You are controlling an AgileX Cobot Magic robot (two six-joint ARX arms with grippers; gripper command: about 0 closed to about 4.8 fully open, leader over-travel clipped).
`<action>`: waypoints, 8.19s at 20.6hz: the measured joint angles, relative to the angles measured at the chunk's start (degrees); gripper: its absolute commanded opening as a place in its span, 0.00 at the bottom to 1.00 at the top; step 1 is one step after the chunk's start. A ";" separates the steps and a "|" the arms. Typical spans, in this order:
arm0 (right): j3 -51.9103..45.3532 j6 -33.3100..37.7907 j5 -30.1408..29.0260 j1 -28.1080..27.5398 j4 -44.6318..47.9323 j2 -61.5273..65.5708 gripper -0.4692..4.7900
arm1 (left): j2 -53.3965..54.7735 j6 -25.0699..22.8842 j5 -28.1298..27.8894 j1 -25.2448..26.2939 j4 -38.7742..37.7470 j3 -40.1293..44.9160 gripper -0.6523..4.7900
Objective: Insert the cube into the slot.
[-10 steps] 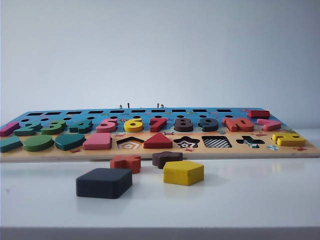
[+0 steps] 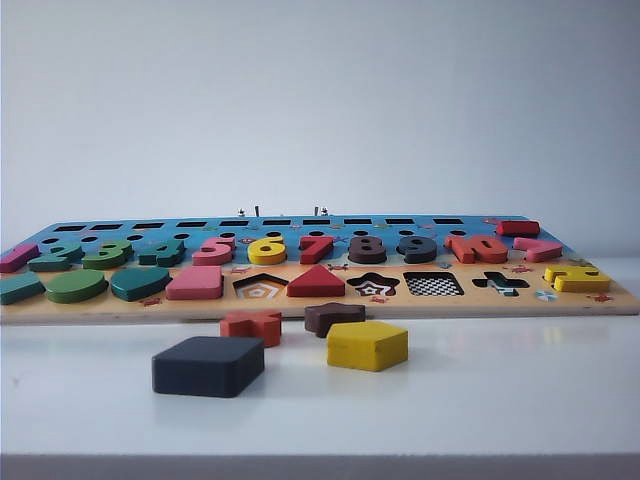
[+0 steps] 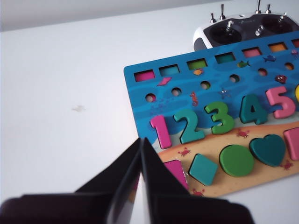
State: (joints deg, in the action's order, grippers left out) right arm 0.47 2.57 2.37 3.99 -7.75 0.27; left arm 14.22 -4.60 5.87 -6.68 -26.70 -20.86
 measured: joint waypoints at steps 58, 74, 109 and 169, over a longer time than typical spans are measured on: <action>49.33 -11.72 -29.40 26.99 -21.88 48.28 0.09 | 27.04 1.25 28.59 -9.88 -32.65 -31.58 0.15; 61.16 -18.99 -9.22 54.03 -37.79 72.78 0.67 | 27.04 1.25 28.59 -9.88 -32.65 -31.58 0.15; 61.13 -13.92 -6.19 62.27 -28.33 90.05 0.72 | 27.04 1.25 28.59 -9.88 -32.61 -31.58 0.15; 61.55 -19.21 -2.05 59.04 -34.23 77.46 0.32 | 27.02 1.25 28.59 -9.88 -32.61 -31.58 0.15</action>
State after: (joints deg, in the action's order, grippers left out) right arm 62.02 -16.64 0.32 63.02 -41.98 77.73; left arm 41.23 -3.36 34.46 -16.56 -59.31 -52.45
